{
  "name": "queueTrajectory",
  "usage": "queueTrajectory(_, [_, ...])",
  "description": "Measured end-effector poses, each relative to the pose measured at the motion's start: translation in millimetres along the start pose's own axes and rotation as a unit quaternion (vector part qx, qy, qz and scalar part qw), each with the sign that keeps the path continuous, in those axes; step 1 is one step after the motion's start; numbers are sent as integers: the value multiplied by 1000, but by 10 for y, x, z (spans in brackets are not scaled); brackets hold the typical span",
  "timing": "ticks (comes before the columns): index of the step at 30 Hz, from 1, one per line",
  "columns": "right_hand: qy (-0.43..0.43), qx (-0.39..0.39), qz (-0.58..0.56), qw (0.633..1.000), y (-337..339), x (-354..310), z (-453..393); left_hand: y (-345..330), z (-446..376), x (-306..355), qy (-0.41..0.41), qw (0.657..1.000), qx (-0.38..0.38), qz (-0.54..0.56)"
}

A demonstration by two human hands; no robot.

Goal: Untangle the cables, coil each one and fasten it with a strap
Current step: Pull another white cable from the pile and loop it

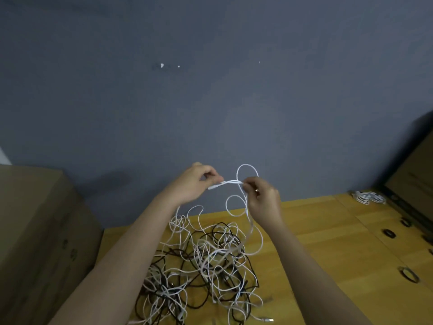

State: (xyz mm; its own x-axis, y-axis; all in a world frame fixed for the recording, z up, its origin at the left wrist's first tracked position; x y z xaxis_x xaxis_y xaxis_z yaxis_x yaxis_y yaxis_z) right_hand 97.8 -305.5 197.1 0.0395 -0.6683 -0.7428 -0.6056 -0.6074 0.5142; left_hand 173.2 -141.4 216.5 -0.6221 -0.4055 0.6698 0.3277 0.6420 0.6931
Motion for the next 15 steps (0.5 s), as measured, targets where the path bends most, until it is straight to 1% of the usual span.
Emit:
queueTrajectory(1, [-17, -10, -28, 999, -2, -4, -14, -25, 22, 15, 2, 1000, -18, 15])
queueTrajectory(3, [-18, -21, -60, 998, 26, -52, -25, -56, 76, 53, 10, 998, -45, 40])
queueTrajectory(5, [-5, -20, -70, 997, 79, -110, -19, -13, 115, 139, 0, 996, -46, 70])
queueTrajectory(7, [2, -24, -110, 994, 124, -190, -13, 55, 115, 260, -12, 993, -33, 116])
queueTrajectory(8, [9, -40, -123, 992, 116, -247, -14, 79, 99, 306, -13, 990, -24, 140])
queueTrajectory(10, [35, -90, -110, 989, 43, -383, -4, 81, 77, 356, -2, 983, -9, 183])
queueTrajectory(11, [33, -118, -109, 986, -7, -411, 11, 51, 78, 355, 7, 978, -3, 206])
queueTrajectory(13, [-27, -166, -168, 971, -76, -361, 60, -51, 106, 303, 26, 964, 5, 265])
queueTrajectory(15, [-113, -184, -252, 943, -108, -218, 134, -162, 165, 195, 45, 949, 11, 313])
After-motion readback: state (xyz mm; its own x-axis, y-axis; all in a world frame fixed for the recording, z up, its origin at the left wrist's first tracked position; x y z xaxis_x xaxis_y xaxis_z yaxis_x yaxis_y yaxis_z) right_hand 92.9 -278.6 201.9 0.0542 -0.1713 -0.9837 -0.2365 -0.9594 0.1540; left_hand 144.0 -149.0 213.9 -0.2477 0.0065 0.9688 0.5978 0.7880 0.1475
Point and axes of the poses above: each hand's wrist, its own z-axis away from the middle knuckle, its own y-axis out of the back of the hand, x = y × z, the point moved 10 cm from there along -z, towards the middle knuckle, and after that the axes turned 10 degrees about -y, right-handed, at the moved point
